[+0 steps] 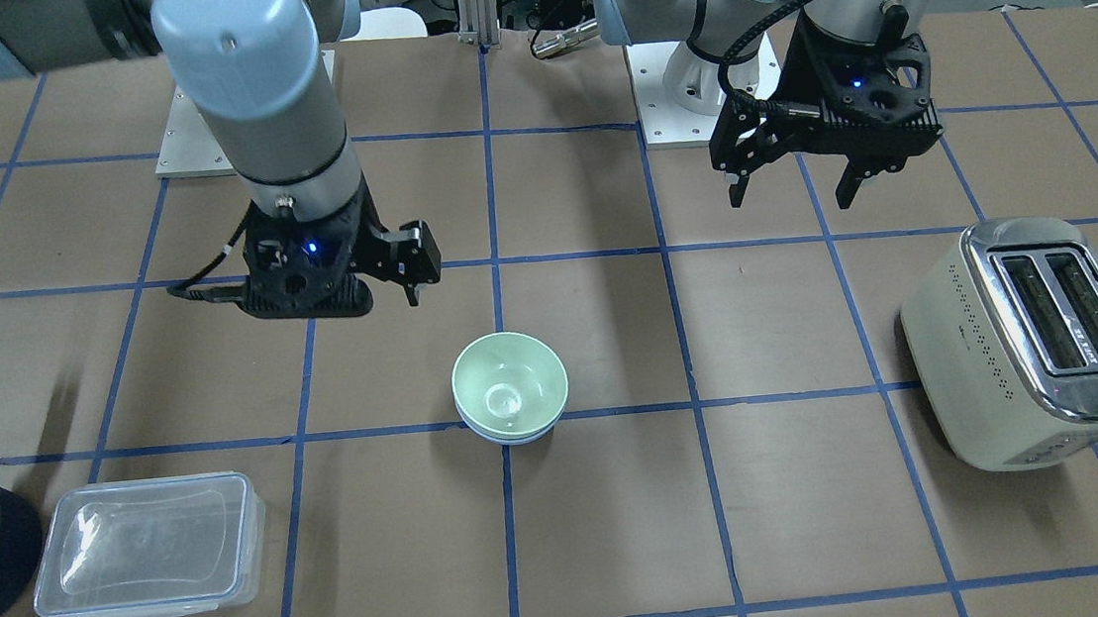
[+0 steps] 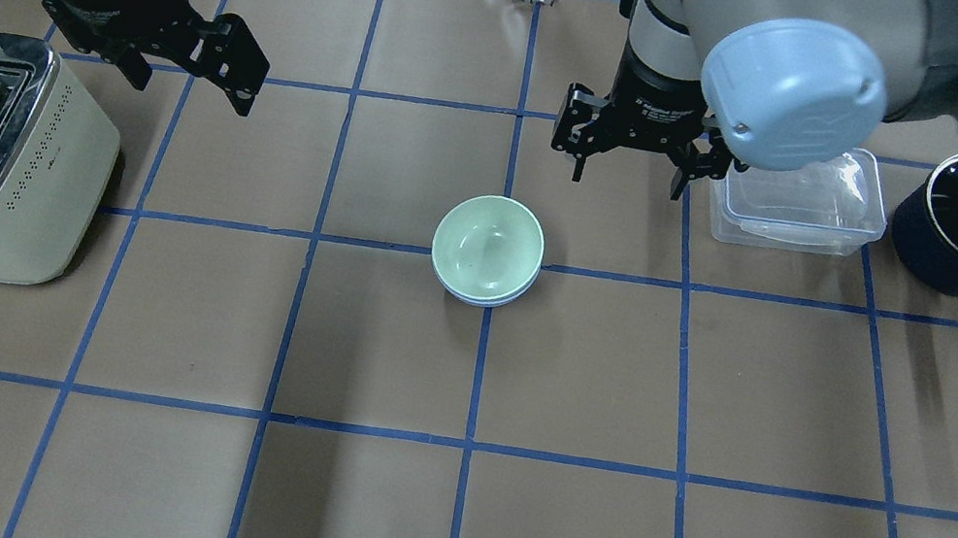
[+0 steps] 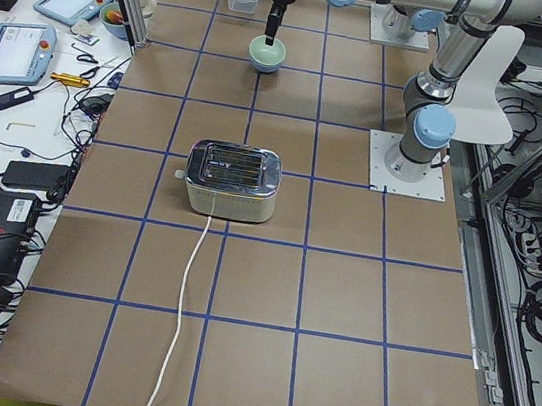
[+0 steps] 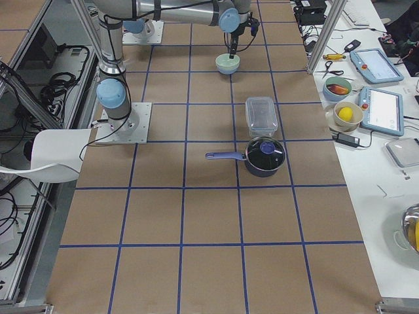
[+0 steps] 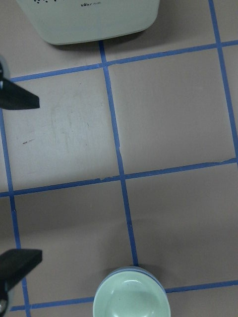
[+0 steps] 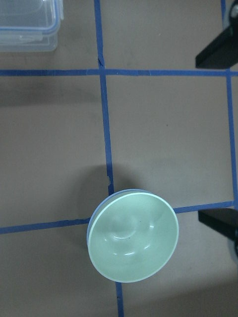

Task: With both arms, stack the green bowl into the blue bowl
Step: 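Open the right gripper and raise it away from the stacked bowls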

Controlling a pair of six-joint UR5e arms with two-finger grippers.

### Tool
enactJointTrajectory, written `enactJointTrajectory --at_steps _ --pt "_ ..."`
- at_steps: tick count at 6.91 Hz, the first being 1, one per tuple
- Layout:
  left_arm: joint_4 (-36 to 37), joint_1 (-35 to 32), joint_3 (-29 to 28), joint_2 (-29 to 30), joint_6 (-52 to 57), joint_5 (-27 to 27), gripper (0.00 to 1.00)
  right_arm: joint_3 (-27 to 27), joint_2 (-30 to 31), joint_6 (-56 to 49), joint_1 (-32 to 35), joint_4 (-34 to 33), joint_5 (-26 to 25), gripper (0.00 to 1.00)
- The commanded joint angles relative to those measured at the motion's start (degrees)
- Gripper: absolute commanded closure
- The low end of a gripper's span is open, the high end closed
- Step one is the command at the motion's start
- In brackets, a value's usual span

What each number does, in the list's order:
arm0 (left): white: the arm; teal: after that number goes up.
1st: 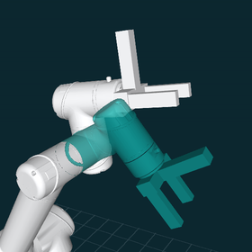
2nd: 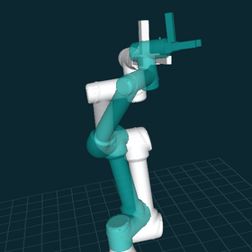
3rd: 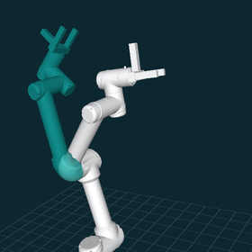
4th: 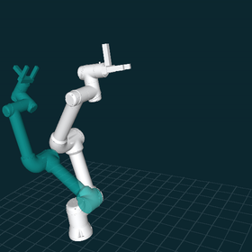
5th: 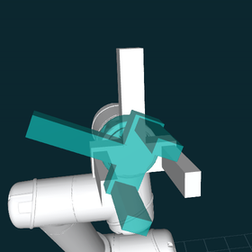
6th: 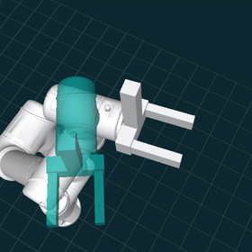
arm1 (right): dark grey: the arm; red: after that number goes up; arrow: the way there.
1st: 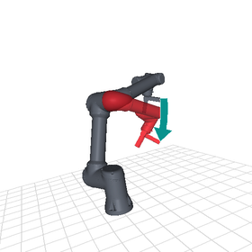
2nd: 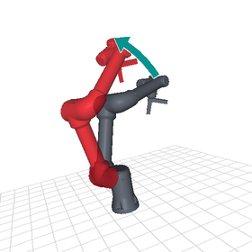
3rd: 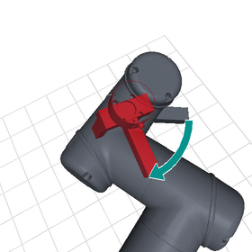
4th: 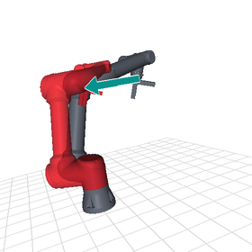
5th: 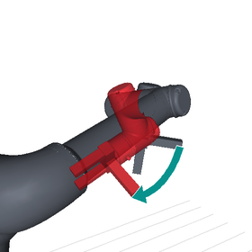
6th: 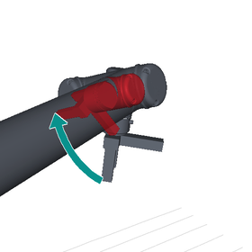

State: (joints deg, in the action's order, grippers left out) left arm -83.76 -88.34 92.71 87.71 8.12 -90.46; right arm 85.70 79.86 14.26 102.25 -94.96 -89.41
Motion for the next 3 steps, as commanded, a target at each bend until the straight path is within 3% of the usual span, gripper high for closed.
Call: enactJointTrajectory --at_steps 1,3 --pt "0.01 0.09 -0.33 0.00 -2.84 0.20 0.00 -0.27 4.25 -4.68 -1.08 3.88 -0.42 0.00" --pt "-0.08 0.01 -0.33 0.00 -2.85 -0.06 0.00 -3.76 4.34 -8.60 -7.37 4.60 -0.15 0.00"
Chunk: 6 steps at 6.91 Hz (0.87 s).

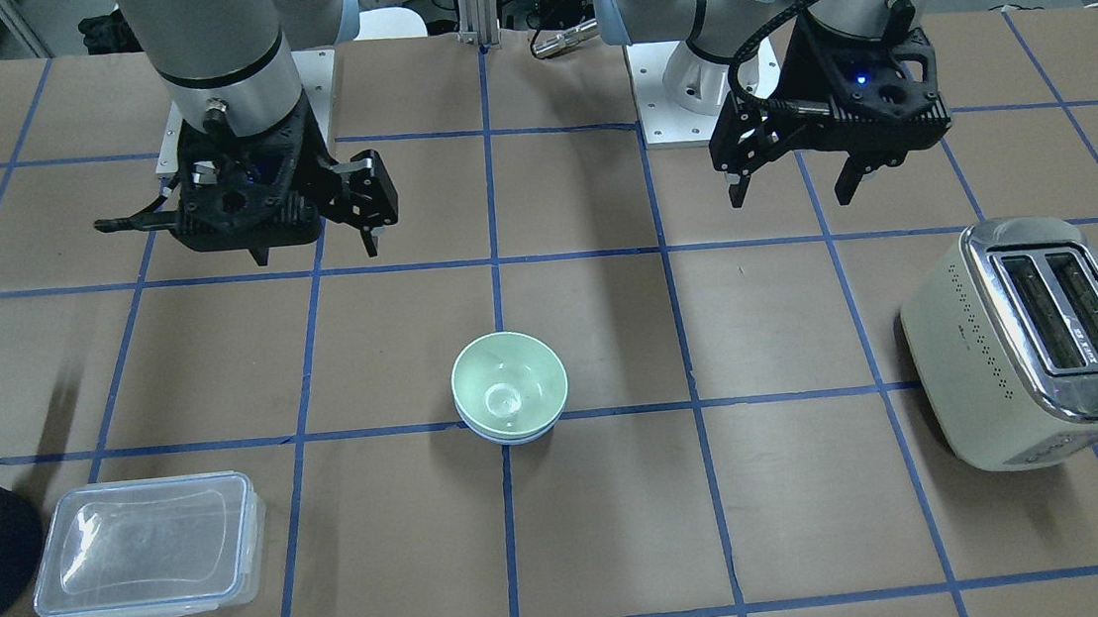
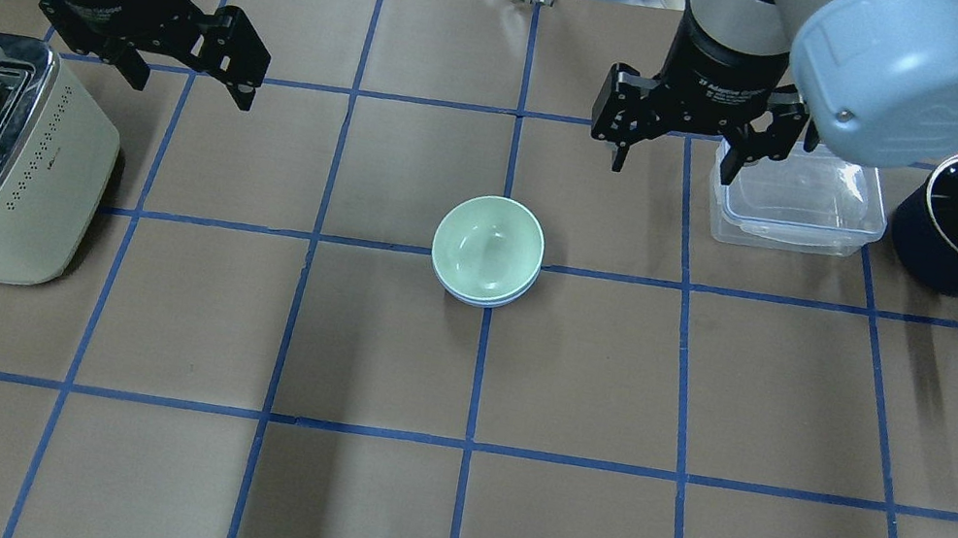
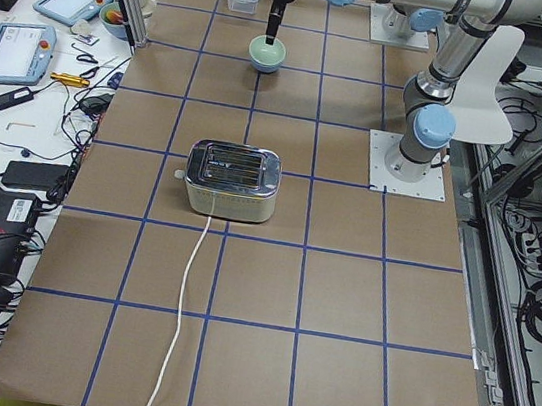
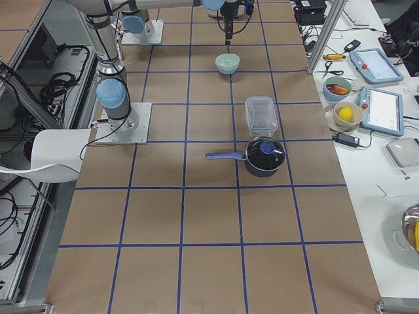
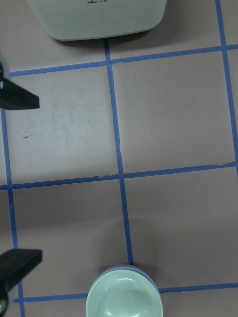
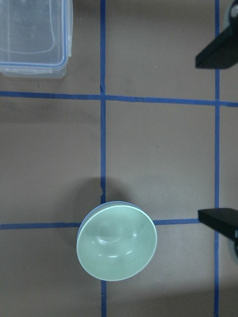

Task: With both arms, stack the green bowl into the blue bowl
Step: 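Open the right gripper and raise it away from the stacked bowls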

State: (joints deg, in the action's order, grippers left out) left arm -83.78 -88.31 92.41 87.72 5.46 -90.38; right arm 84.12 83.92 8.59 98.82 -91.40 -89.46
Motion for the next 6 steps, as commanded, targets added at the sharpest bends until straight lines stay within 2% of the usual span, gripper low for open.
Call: enactJointTrajectory --at_steps 1,6 --pt "0.02 -0.10 -0.13 0.17 -0.18 -0.06 0.00 -2.99 0.28 -4.27 -7.12 2.00 0.43 0.00" --pt "0.02 -0.10 0.22 0.09 -0.18 -0.06 0.00 -2.82 1.33 -4.90 -8.29 2.27 0.61 0.00"
